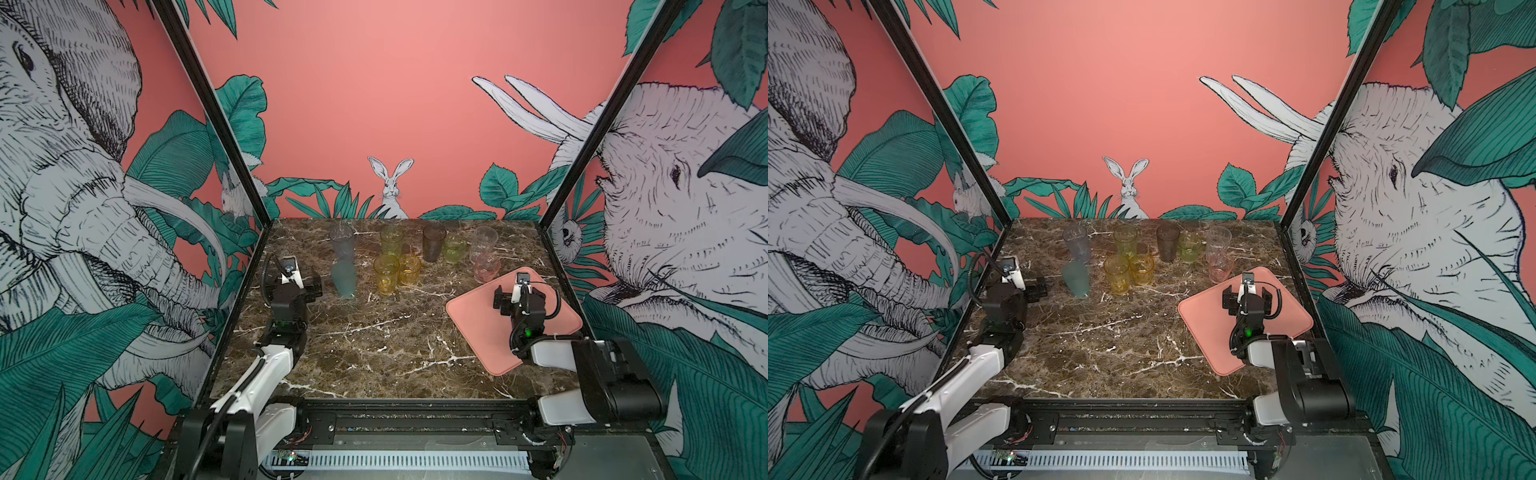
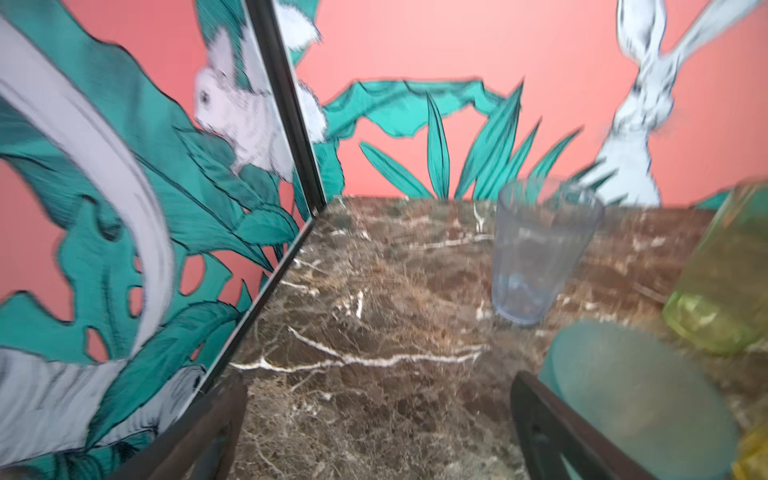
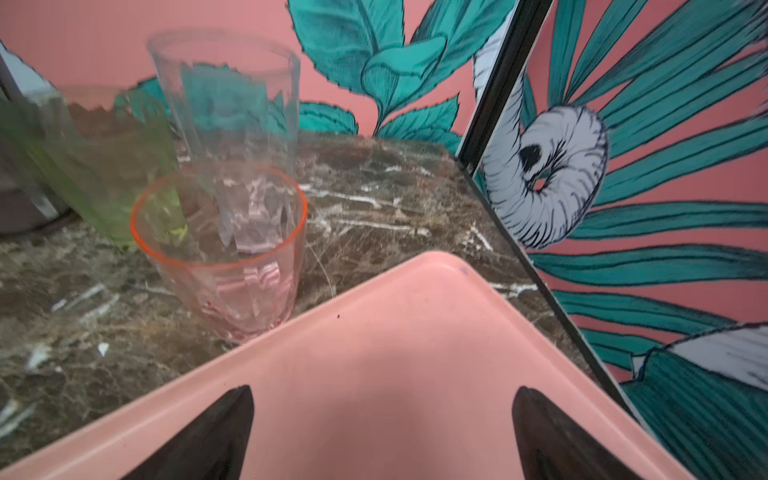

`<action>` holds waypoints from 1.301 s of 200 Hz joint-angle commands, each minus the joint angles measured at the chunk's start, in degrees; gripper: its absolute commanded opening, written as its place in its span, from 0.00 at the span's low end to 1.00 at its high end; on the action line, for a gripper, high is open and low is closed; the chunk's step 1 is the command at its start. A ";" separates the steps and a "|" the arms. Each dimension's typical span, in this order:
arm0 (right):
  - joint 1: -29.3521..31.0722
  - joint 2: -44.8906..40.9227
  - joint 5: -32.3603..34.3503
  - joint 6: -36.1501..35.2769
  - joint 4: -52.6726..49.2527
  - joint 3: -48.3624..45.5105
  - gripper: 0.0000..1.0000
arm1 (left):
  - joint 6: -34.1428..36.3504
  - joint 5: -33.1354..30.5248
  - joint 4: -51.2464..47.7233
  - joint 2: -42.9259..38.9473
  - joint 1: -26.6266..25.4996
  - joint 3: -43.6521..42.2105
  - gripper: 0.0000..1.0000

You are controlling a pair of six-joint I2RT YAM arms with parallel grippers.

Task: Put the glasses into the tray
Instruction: 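Raise both arms from rest toward the glasses and the pink tray, then reach the left gripper across to the pink tray's edge and grip it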

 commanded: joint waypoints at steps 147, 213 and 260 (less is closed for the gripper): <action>-0.38 -21.51 -11.23 26.01 -62.77 32.22 0.99 | -24.20 -4.37 -61.79 15.51 -31.53 44.26 1.00; -0.38 -20.99 -13.26 28.11 -62.49 32.51 0.99 | -26.89 3.34 -66.12 33.49 -44.34 59.08 1.00; -0.38 -18.78 -14.13 27.96 -62.47 32.12 0.99 | -30.91 9.18 -64.22 44.22 -49.26 64.50 1.00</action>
